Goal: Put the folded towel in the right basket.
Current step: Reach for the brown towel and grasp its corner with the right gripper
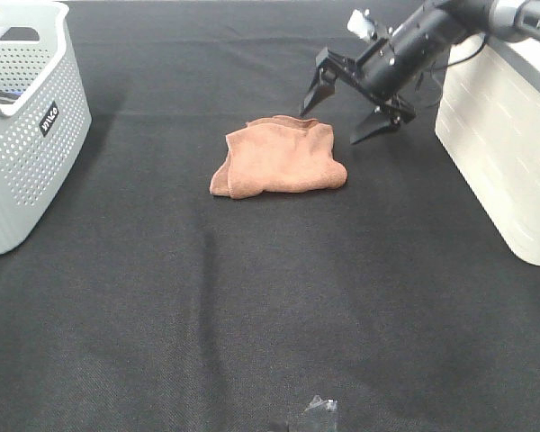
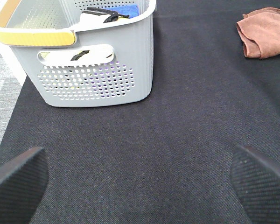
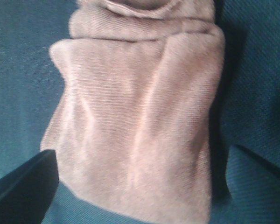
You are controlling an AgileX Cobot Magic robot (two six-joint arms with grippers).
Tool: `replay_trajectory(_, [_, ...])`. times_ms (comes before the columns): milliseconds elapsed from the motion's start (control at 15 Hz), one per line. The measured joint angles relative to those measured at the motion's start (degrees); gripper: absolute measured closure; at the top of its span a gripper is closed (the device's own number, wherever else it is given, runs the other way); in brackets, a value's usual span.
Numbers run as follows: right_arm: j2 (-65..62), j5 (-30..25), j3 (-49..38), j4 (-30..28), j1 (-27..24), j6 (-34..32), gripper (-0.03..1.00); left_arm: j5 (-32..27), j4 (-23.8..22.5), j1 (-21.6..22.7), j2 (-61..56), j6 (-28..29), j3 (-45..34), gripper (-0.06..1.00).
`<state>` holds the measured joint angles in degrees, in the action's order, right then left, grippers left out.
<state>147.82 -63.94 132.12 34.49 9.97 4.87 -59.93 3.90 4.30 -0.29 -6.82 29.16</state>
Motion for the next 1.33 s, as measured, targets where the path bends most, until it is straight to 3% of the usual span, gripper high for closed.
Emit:
replay_trajectory(333, [2.86,1.43,0.0,0.11,-2.12,0.74,0.04,0.0,0.06,0.0,0.0,0.0,0.0,-0.05])
replay_trajectory(1000, [5.61,2.12,0.69,0.06,-1.38,1.15,0.08,0.0,0.06,0.0,0.0,0.0,0.0,-0.05])
replay_trajectory(1333, [9.11,9.63,2.01,6.47,8.54,0.57,0.14,0.0,0.06,0.0,0.0,0.0,0.0,-0.05])
